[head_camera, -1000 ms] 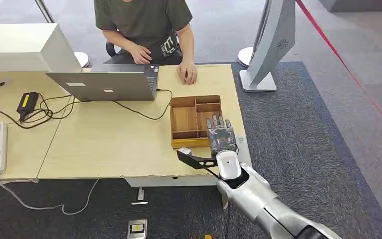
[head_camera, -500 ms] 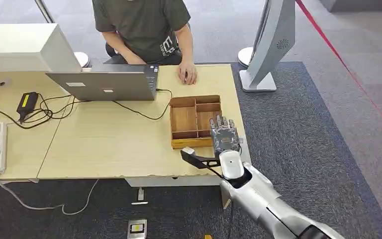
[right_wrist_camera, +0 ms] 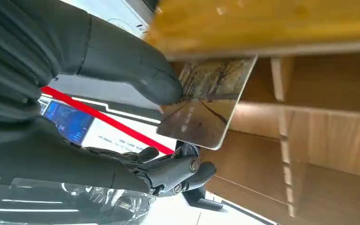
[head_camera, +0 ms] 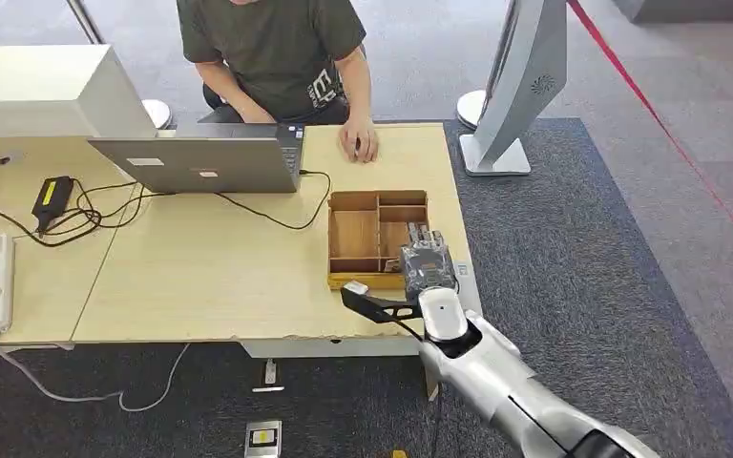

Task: Pass the card to the sensor for recognition and then transmit it.

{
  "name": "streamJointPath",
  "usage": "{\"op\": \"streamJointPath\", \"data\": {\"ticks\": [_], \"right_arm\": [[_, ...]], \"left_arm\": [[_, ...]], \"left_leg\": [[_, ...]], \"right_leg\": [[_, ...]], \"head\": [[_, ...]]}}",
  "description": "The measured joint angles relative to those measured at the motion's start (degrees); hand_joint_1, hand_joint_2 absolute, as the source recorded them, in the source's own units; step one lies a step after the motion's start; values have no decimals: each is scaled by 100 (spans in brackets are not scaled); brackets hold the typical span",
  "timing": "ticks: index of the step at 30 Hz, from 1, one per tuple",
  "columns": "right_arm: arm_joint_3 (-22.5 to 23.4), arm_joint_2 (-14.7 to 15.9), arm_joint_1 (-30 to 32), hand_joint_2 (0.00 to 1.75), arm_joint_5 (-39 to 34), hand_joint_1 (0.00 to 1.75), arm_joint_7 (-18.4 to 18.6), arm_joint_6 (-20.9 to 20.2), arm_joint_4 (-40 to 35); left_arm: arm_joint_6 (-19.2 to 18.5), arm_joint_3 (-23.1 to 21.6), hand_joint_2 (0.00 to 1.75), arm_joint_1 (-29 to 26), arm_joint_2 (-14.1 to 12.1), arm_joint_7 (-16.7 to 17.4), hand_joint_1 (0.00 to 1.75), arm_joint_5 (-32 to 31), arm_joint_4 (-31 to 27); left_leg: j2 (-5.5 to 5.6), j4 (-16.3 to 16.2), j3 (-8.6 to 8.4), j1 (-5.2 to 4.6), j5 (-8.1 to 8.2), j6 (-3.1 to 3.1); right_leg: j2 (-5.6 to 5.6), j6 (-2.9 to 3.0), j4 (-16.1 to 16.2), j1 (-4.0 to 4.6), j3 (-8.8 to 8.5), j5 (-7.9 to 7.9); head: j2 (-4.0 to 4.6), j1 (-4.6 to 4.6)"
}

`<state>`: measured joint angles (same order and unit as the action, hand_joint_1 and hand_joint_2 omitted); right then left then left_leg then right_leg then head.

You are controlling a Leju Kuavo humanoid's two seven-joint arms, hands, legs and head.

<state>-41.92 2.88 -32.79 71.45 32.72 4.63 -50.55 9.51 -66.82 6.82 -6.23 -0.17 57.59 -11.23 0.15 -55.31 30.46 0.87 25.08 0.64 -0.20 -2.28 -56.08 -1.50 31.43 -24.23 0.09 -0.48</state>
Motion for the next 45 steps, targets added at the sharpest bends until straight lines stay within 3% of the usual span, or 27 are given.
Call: {"op": "streamJointPath", "data": {"ticks": [28, 31, 45], "right_arm": [[-20, -55, 60, 175, -98, 175, 35, 114, -15], [-20, -39, 80, 175, 30, 175, 20, 345, -190], [85, 112, -310, 175, 603, 175, -177, 275, -1366]], "left_arm": [[-33, 0, 0, 0, -7, 0, 0, -5, 0], [-37, 0, 0, -1, -11, -2, 0, -2, 0], [-31, 0, 0, -6, -11, -81, 0, -90, 2]], "left_leg": [[0, 0, -2, 0, 0, 0], [0, 0, 0, 0, -1, 0], [-1, -1, -1, 0, -3, 2]], "right_leg": [[0, 0, 0, 0, -1, 1], [0, 1, -1, 0, 1, 1], [0, 3, -2, 0, 1, 3]], "head": [[-2, 0], [0, 0], [0, -2]]}}
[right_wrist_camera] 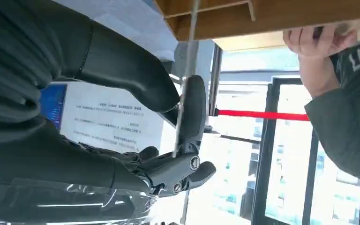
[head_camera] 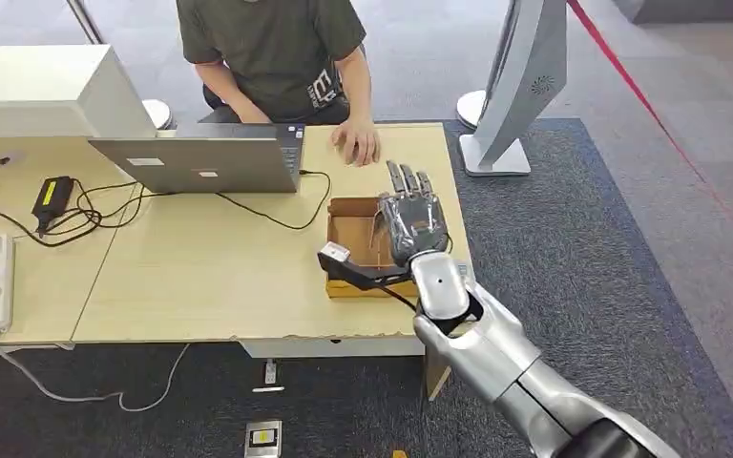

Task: Pass the card to the sensor for recognition and then transmit it.

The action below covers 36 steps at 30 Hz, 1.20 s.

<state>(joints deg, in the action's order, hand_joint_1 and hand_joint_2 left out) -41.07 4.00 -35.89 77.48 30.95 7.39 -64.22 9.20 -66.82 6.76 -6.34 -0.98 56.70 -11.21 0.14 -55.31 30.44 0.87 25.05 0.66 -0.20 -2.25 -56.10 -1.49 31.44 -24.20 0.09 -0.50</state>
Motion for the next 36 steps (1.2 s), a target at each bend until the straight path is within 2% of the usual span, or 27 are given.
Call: {"op": "streamJointPath", "data": {"ticks": [6, 16, 23, 28, 36], "right_arm": [[33, 13, 0, 175, -20, 175, -96, 236, -17], [42, 11, -4, 175, -39, 175, -164, 295, -13], [61, -166, -305, 175, -626, 175, -302, 409, 164], [87, -232, -728, 175, -1010, 175, -98, 301, 451], [138, -136, -1050, 175, -1001, 175, 315, -29, 676]], "left_arm": [[0, 0, 0, 2, 0, -2, 0, -4, 0], [0, 0, 0, 2, 0, -2, 0, -7, -2], [-4, 0, 0, 6, 0, 0, 0, -85, -2], [-22, -9, 0, 10, 0, -2, 0, -179, -2], [-96, -61, 0, 12, 0, 28, 0, -341, -2]], "left_leg": [[0, 0, 0, 0, 0, 0], [1, 0, 1, 0, 0, 0], [1, 0, 3, 0, -2, 3], [0, 0, 3, 0, -4, 2], [1, -1, 4, 0, -4, 2]], "right_leg": [[0, 0, 0, 0, 0, 0], [0, 0, -1, 0, 0, 0], [0, 1, -3, 0, 2, 1], [1, 1, -2, 0, 1, 1], [1, 0, -2, 0, 3, 1]], "head": [[0, 2], [0, 2], [0, 2], [0, 2], [-2, 2]]}}
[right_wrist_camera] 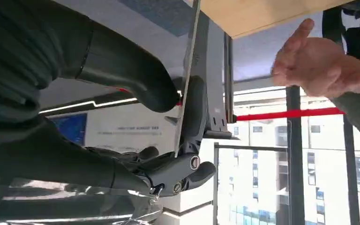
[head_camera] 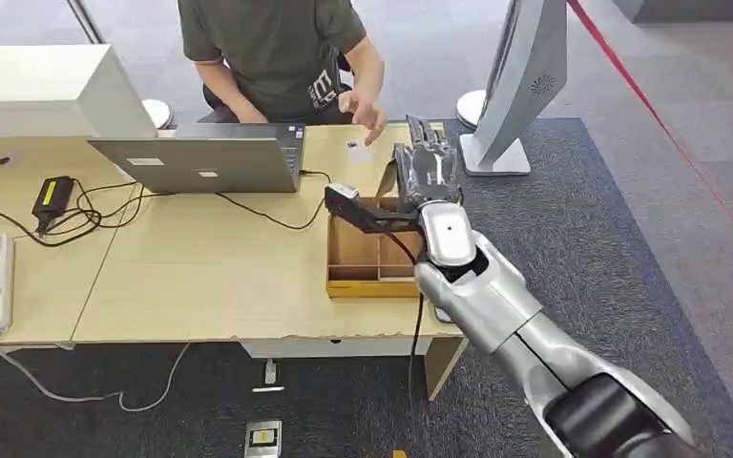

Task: Pass the card to the sensor for recognition and then transmit it.

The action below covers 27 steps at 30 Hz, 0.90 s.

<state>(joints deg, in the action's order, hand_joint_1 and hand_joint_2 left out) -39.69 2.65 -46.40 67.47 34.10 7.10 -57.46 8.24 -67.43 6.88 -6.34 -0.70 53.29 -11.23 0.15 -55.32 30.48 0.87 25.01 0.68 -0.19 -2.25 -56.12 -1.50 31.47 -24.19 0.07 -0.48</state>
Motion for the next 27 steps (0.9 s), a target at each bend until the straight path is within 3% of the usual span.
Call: {"op": "streamJointPath", "data": {"ticks": [12, 27], "right_arm": [[-26, -94, -226, 175, 236, 175, 553, -466, 35], [-107, -240, -84, 175, 356, 175, 583, -662, -319]], "left_arm": [[11, -2, 0, 0, 0, 70, 0, 146, 0], [0, -2, 0, -1, 0, 57, 0, 181, 0]], "left_leg": [[0, 0, -1, 2, 0, 0], [0, 0, -1, 2, 0, 0]], "right_leg": [[0, 0, -2, 2, -1, 0], [0, 0, -1, 2, -1, 0]], "head": [[2, -2], [0, 0]]}}
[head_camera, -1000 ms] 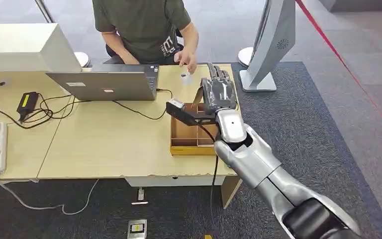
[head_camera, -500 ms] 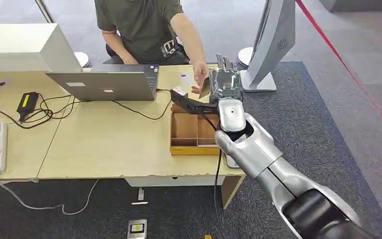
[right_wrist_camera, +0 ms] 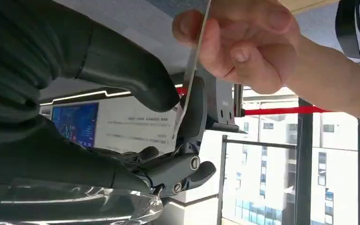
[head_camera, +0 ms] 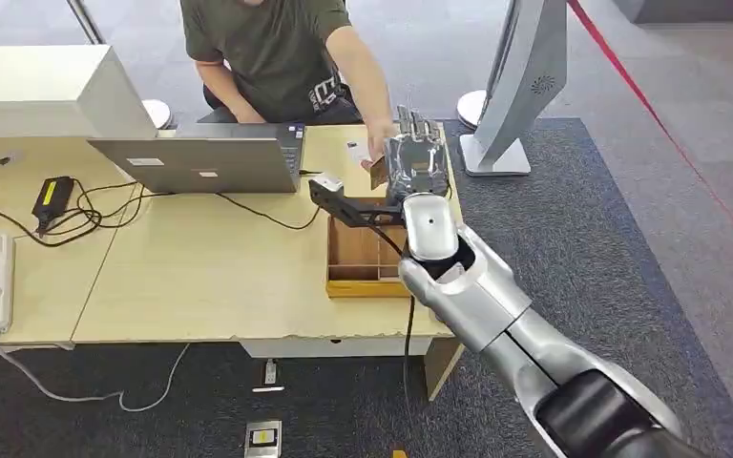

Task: Pass the card to the sensor for recognition and then transmit it.

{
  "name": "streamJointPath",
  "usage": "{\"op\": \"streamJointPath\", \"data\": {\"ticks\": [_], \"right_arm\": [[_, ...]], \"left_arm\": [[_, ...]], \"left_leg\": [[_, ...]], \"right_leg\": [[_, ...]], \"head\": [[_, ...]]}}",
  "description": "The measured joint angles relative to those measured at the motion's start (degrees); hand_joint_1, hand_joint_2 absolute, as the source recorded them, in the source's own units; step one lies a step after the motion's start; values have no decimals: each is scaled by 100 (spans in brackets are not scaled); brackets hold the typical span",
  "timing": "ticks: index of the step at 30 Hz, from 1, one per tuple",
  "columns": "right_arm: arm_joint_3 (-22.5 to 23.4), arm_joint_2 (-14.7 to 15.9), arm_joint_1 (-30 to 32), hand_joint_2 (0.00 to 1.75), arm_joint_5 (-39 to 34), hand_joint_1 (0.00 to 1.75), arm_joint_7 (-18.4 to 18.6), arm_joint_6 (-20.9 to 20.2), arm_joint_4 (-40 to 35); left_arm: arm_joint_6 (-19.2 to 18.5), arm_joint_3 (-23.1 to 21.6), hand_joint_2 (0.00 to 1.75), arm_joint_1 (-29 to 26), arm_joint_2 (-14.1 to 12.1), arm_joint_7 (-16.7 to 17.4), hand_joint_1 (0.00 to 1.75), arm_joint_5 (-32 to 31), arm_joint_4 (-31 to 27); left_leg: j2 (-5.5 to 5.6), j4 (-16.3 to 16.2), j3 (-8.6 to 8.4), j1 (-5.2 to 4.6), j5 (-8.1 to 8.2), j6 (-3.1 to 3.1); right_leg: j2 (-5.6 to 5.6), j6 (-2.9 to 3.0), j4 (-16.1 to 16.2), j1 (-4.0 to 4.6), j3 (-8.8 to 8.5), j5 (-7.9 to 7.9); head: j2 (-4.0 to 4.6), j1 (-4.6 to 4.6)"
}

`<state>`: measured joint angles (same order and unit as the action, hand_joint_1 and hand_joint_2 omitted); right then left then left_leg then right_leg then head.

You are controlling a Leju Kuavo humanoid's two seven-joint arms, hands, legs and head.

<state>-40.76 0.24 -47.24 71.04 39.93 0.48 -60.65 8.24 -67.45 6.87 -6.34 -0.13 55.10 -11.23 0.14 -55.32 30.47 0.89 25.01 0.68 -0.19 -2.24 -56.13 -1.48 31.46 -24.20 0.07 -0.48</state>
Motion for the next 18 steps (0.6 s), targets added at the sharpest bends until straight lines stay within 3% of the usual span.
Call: {"op": "streamJointPath", "data": {"ticks": [4, 5, 6, 11, 18], "right_arm": [[-7, -4, 24, 175, -26, 175, 0, 11, -35], [-7, -4, 44, 175, -61, 91, 0, 20, -72], [-7, -9, 60, 0, -68, 0, 0, 26, -85], [-2, -2, 114, 0, 295, 0, -59, 323, -103], [39, 31, 126, 0, 374, 0, -177, 365, -92]], "left_arm": [[-2, 0, 0, -1, 0, 0, 0, 2, 0], [-9, 0, 0, -1, 0, 0, 0, 7, 0], [-11, 0, 0, -2, 0, 0, 0, 9, 0], [2, 0, 0, -3, 0, 0, 0, 9, 0], [28, 0, 0, -3, 0, 48, 0, 74, 0]], "left_leg": [[0, 0, 0, 0, 0, 0], [0, 0, 0, 0, 0, 0], [0, 0, 0, 0, 0, 0], [0, 0, 0, 0, 0, 0], [0, 0, -1, 0, 0, 0]], "right_leg": [[0, 0, 0, 0, -1, 0], [0, 0, 0, 0, 0, 0], [0, 0, 0, 0, 0, 0], [0, 0, 0, 0, 1, 0], [0, 0, 0, 0, 0, 0]], "head": [[2, 0], [2, -2], [2, 0], [2, 0], [0, 0]]}}
